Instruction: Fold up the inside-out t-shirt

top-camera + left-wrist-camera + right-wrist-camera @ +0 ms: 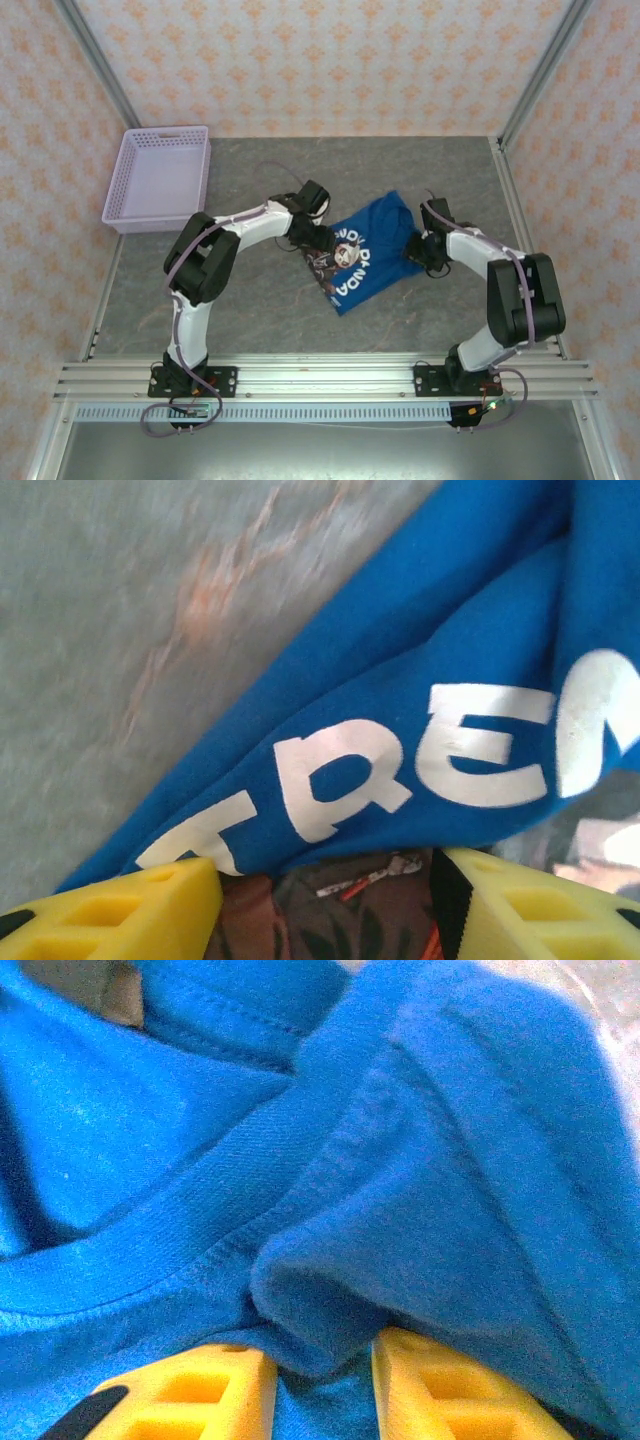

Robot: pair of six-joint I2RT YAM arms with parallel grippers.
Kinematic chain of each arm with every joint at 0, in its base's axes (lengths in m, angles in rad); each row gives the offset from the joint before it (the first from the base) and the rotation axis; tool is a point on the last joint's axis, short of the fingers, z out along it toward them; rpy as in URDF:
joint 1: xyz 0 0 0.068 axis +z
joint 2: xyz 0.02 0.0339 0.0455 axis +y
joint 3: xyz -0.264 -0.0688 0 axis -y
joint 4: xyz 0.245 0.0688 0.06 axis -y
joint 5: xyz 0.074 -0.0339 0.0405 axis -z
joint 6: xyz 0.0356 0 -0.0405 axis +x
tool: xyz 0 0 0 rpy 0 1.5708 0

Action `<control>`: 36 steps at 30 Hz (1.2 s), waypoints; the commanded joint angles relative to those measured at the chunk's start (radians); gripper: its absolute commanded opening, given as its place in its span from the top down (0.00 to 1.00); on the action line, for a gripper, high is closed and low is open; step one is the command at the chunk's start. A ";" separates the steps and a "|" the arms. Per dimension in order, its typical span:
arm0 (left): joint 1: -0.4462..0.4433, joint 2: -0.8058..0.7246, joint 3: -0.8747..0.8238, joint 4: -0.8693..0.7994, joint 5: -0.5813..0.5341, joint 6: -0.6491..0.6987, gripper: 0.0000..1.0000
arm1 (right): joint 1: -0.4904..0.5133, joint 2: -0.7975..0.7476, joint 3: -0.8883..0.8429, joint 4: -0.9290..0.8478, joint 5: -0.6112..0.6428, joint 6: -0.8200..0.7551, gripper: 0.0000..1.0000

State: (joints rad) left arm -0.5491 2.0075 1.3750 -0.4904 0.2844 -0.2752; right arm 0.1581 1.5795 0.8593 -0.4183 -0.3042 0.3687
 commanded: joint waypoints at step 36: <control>0.100 0.270 0.416 0.011 0.002 -0.015 0.42 | 0.031 0.310 0.379 -0.016 0.072 -0.148 0.74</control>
State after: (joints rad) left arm -0.4808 2.2517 1.7348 -0.4099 0.3126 -0.2810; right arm 0.1951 1.8687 1.1732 -0.3908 -0.3199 0.2604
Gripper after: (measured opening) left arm 0.582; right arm 0.265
